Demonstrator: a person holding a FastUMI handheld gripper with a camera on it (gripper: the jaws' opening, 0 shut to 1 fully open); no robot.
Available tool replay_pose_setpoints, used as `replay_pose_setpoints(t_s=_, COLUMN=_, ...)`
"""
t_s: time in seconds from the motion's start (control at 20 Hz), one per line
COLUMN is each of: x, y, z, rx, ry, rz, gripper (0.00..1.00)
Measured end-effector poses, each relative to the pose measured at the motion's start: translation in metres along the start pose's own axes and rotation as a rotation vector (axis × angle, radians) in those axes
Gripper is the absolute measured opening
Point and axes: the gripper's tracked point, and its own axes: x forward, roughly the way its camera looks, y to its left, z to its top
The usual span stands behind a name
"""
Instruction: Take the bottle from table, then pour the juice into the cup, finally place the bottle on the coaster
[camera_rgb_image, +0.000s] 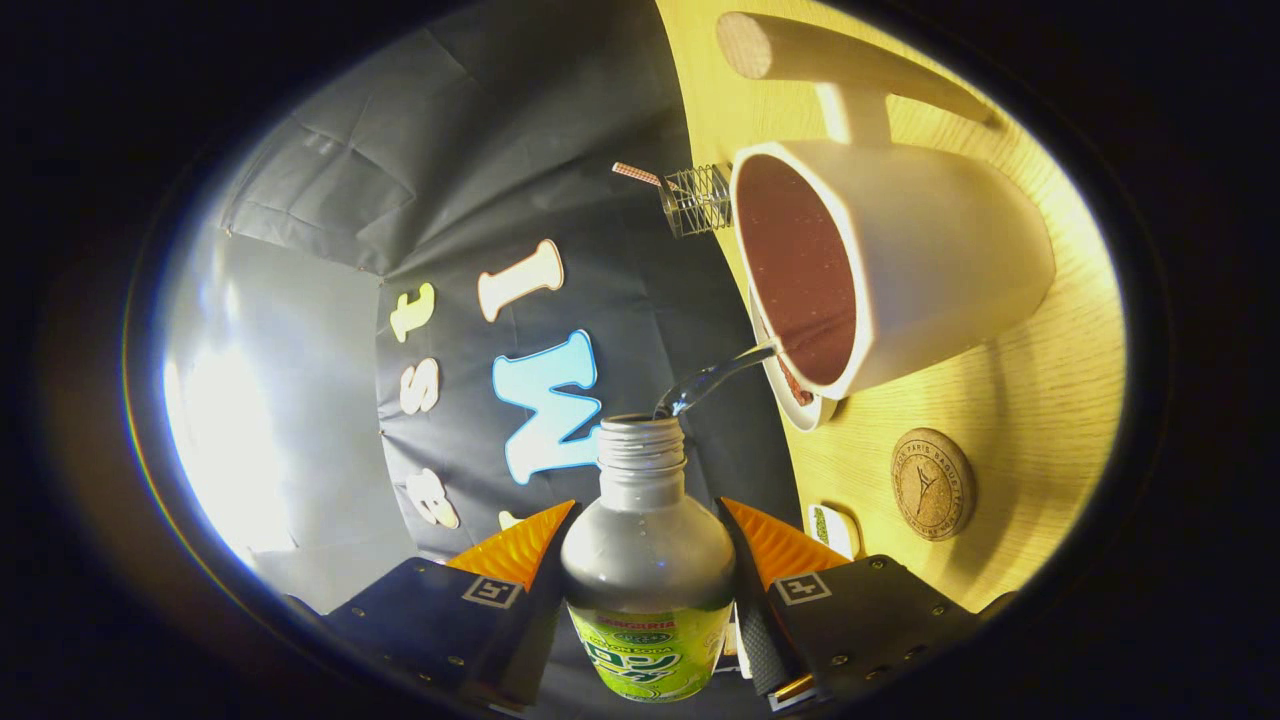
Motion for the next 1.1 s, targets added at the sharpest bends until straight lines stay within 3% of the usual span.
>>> replay_pose_setpoints(t_s=1.1, x=0.003, y=0.013, z=0.002, rx=0.113, ry=-0.055, rz=0.050, gripper=0.76)
